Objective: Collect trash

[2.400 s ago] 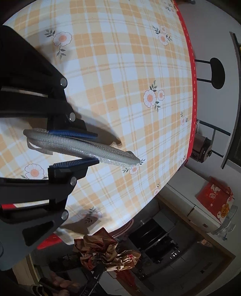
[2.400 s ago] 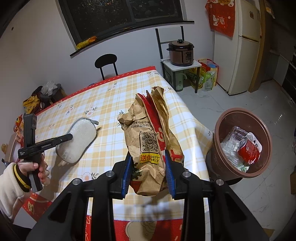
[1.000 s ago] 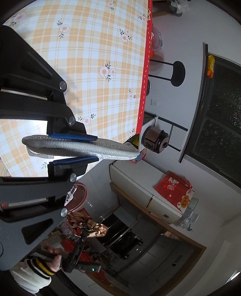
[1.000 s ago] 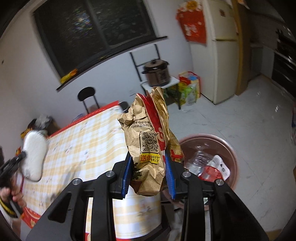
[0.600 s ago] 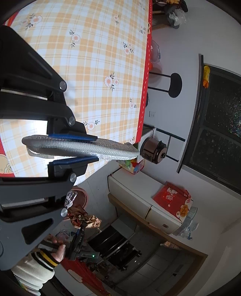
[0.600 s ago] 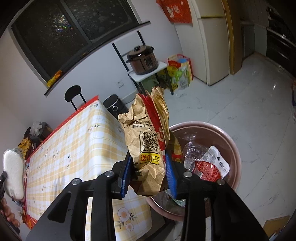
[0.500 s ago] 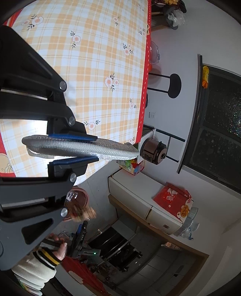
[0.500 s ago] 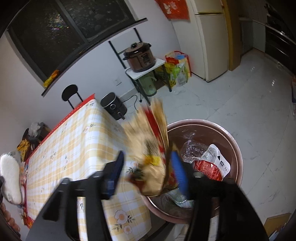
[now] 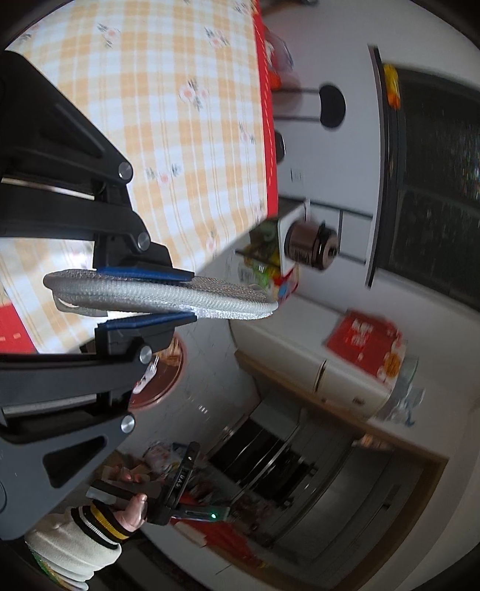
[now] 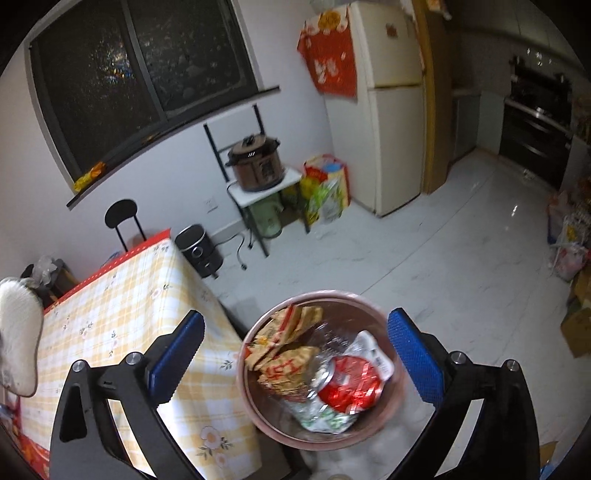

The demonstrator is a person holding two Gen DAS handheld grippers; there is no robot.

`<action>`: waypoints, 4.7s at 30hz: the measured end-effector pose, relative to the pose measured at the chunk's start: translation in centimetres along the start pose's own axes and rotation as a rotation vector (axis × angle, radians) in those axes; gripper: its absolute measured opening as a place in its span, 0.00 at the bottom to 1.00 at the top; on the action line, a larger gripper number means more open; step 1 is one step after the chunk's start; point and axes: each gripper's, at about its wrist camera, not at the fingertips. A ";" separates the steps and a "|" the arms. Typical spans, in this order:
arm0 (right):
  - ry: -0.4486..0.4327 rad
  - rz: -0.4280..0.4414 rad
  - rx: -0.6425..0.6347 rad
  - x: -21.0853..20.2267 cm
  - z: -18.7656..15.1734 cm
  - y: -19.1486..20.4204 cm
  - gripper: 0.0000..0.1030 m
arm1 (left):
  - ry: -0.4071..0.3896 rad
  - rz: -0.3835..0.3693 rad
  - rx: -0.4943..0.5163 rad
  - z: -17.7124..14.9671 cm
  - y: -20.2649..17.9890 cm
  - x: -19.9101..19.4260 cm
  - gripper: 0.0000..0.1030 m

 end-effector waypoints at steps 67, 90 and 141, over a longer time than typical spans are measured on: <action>-0.196 -0.110 -0.047 -14.9 0.3 0.3 0.95 | -0.106 0.015 0.294 5.0 -11.9 2.2 0.94; -0.243 -0.188 -0.069 -16.9 0.2 6.9 0.95 | -0.196 0.093 0.304 6.1 -7.8 -3.1 0.94; -0.229 -0.235 -0.037 -18.1 -1.4 5.2 0.95 | -0.168 0.111 0.339 4.8 -9.8 -3.1 0.94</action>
Point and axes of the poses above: each gripper's, at about its wrist camera, not at the fingertips, and x roughly the way its jaws point, y to its left, z to its top, and after that the axes turned 2 degrees about y, right-handed
